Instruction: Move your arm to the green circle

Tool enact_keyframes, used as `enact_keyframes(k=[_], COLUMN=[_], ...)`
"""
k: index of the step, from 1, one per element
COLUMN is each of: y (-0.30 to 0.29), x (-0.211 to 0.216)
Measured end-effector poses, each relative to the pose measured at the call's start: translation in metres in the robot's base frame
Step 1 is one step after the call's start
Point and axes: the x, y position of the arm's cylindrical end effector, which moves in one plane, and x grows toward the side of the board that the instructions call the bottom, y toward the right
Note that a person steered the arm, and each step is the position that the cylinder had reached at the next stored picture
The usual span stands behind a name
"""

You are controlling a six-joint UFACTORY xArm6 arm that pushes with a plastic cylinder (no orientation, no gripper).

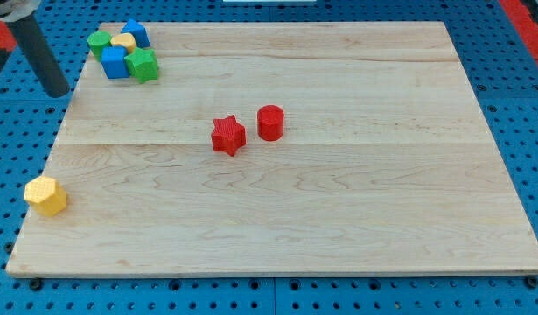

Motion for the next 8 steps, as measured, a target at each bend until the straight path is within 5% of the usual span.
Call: enact_keyframes(k=[8], y=[0.0], x=[-0.089])
